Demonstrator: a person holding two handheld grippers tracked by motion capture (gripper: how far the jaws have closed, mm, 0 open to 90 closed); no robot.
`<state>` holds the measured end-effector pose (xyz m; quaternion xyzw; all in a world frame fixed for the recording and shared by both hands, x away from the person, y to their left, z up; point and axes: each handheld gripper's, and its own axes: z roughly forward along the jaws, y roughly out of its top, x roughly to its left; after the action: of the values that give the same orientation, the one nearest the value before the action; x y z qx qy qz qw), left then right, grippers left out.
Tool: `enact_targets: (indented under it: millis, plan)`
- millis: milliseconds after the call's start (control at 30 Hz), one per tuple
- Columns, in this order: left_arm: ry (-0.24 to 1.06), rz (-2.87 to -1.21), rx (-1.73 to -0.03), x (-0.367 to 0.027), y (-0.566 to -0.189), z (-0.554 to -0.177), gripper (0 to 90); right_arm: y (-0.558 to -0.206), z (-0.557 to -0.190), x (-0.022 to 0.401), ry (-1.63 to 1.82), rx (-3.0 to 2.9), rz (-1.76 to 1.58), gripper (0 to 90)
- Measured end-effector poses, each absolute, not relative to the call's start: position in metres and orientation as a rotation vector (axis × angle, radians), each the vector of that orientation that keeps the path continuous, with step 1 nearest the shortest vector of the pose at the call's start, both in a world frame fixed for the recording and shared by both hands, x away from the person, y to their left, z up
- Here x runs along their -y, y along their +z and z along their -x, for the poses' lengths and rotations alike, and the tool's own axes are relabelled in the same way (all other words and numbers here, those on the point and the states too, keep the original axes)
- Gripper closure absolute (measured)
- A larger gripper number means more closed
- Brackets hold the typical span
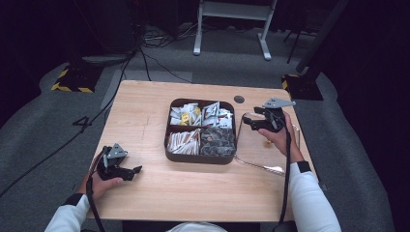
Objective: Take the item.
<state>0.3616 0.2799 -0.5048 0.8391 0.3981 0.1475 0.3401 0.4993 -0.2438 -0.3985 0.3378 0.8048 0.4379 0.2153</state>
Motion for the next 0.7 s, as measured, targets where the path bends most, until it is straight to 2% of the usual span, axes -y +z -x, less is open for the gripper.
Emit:
enact_targets:
  millis: [700]
  plan:
    - [0.393,-2.179,-1.038,-0.28,-0.505,-0.36,14.9,-0.399,-0.537,0.148,1.163,-2.368,-0.908,31.5]
